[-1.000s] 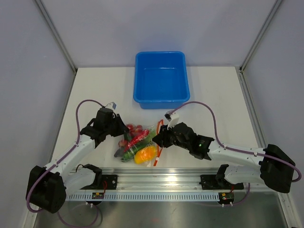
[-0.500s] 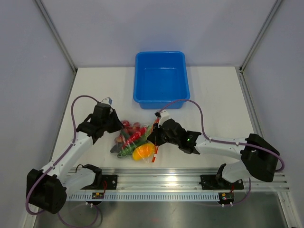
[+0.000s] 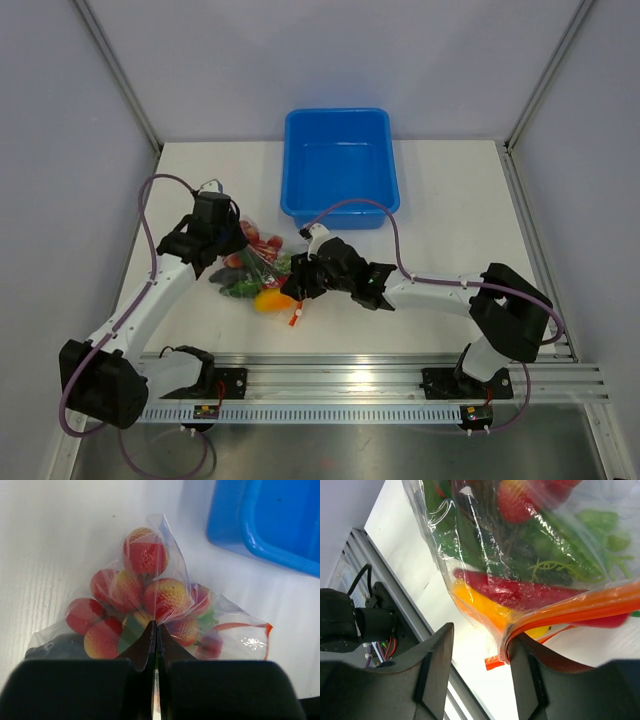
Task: Open the zip-top bag and remove the fake food
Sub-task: Adjust the zipper food storage bag at the center of the board.
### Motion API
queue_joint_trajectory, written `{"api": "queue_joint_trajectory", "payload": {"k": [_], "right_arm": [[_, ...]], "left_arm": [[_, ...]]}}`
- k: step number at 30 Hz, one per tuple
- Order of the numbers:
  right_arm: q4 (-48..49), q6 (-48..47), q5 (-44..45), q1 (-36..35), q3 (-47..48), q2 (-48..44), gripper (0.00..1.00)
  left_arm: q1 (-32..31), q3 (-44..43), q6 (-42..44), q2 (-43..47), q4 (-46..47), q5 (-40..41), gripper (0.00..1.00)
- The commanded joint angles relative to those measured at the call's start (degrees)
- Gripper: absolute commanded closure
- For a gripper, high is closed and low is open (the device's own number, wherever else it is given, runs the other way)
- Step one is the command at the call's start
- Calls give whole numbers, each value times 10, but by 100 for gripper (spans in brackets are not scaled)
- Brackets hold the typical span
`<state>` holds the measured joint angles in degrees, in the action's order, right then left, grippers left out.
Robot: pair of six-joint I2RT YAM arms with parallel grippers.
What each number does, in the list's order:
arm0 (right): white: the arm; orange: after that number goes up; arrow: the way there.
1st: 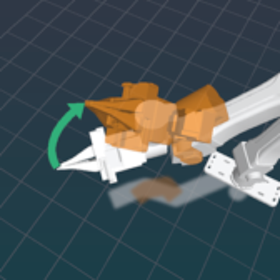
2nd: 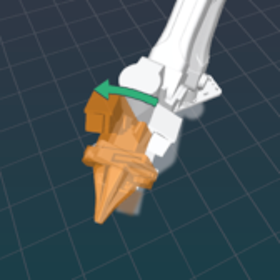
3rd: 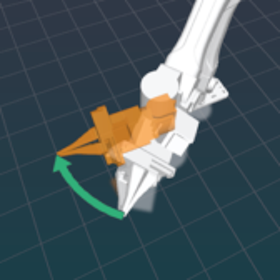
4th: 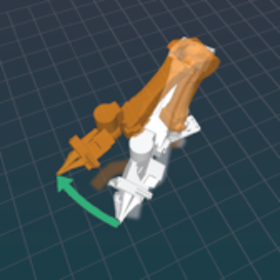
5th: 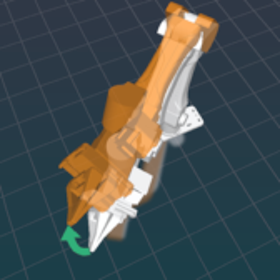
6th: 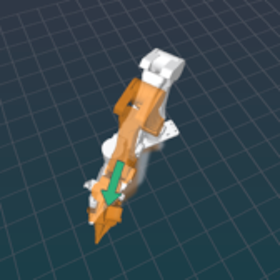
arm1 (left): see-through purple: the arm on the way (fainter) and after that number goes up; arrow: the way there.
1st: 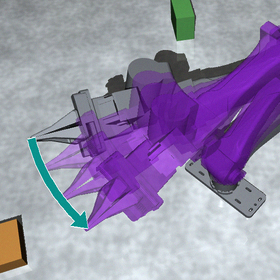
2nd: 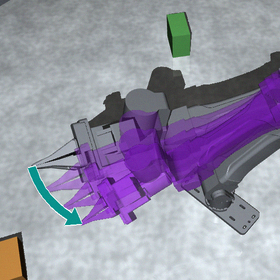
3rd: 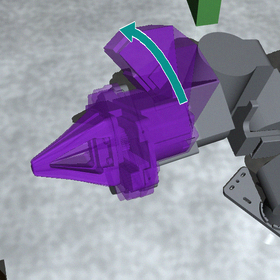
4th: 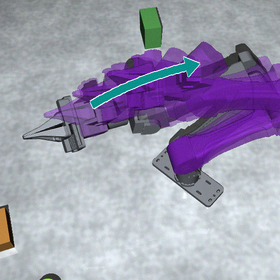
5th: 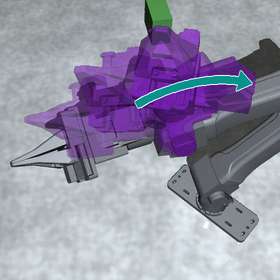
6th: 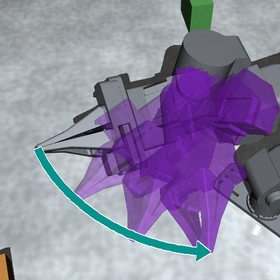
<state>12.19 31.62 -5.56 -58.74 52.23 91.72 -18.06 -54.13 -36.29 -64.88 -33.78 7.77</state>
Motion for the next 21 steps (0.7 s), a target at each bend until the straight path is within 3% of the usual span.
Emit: {"api": "queue_joint_trajectory", "payload": {"k": [1,4,10,18,21], "right_arm": [[34,-12,-23,-3,-5,-4,44],[21,-26,-9,-3,-17,-22,43],[-15,-57,43,-2,-45,-87,29],[-71,-81,148,-3,-64,-158,24],[-115,-91,200,-3,-39,-147,28]], "left_arm": [[2,5,11,-8,47,23,100],[2,-1,16,-31,43,36,100],[2,-4,26,-68,58,42,100],[2,3,39,-86,89,64,100],[2,5,43,-89,96,72,100]]}}
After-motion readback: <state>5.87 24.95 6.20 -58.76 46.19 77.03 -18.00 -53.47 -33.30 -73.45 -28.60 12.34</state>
